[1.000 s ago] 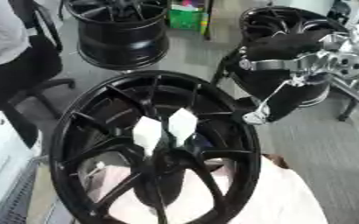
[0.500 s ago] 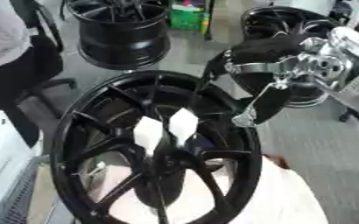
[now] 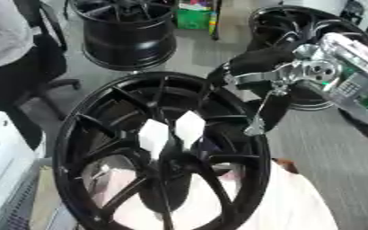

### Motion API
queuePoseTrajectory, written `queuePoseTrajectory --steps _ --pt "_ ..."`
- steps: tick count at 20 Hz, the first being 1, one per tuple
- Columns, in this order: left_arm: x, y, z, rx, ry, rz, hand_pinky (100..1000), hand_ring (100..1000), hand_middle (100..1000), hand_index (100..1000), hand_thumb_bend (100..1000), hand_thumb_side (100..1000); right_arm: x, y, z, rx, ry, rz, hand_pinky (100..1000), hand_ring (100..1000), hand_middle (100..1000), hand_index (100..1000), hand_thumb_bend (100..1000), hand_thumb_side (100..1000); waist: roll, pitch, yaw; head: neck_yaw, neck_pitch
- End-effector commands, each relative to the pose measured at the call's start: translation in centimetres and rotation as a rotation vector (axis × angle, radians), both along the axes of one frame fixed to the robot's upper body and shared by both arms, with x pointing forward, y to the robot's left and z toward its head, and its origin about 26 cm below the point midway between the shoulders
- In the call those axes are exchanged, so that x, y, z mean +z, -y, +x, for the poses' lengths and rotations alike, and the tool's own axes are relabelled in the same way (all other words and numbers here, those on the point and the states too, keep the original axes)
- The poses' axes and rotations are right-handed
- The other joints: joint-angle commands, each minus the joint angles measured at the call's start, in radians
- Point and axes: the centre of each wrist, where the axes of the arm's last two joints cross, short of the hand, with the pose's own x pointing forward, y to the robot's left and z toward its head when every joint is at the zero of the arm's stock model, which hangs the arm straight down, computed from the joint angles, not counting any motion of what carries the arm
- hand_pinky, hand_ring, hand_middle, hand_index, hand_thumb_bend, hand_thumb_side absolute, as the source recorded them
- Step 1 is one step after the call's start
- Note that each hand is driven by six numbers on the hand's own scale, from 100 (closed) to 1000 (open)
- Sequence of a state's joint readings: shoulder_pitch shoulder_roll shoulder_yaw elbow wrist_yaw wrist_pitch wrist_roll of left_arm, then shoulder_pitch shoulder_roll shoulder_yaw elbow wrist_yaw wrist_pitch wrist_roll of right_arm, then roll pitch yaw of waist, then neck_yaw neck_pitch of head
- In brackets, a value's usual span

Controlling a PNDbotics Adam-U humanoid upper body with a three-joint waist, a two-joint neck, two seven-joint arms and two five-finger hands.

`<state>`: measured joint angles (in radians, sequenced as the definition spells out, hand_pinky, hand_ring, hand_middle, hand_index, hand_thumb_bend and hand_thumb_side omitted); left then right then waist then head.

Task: Pull the pin out of the wheel hub.

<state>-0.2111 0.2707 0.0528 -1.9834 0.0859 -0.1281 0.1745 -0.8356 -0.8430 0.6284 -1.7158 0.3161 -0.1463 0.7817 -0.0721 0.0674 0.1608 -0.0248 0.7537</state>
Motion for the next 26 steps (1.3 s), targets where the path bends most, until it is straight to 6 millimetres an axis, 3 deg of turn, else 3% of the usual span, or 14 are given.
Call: queuePoseTrajectory --steps 1,26 --pt "0.7 0.1 -0.1 -0.006 0.023 0.003 755 862 670 844 100 702 0.9 0.1 0.5 0.003 0.030 -0.005 906 877 855 905 453 132 0.003 -0.008 0.001 0.002 -0.013" --pt "0.7 0.0 -0.1 0.000 0.023 -0.009 755 864 670 844 100 705 -0.1 -2.0 1.7 0.029 0.013 0.049 894 871 868 915 443 197 -0.008 0.012 0.018 0.007 -0.039"
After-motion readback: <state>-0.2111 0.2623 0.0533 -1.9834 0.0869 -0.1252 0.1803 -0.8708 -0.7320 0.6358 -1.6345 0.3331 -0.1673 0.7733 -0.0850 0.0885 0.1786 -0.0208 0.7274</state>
